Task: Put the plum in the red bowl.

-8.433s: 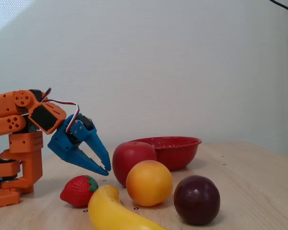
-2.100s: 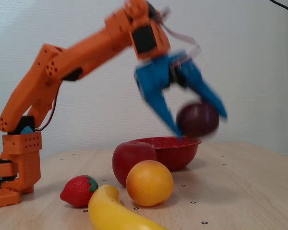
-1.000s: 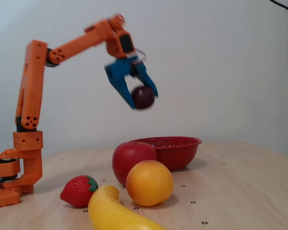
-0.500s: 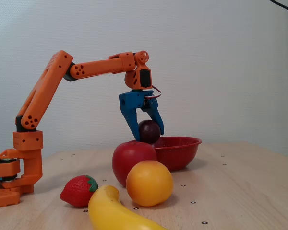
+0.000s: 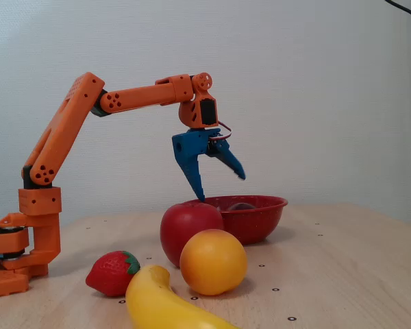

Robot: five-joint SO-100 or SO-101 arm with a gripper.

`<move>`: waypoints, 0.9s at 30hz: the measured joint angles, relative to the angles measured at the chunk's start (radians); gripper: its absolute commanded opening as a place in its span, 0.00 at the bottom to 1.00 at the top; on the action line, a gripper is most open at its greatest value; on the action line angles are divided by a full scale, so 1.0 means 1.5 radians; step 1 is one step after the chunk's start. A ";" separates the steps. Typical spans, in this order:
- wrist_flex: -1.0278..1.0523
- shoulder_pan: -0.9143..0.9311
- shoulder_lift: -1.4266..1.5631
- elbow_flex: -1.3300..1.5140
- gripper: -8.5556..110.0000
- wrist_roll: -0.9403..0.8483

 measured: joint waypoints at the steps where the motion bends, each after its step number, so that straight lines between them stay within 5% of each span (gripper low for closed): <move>1: 0.000 -0.007 0.004 0.000 0.27 0.005; 5: 0.000 -0.044 0.064 0.002 0.07 0.019; 27: -0.144 -0.327 0.729 0.574 0.07 0.052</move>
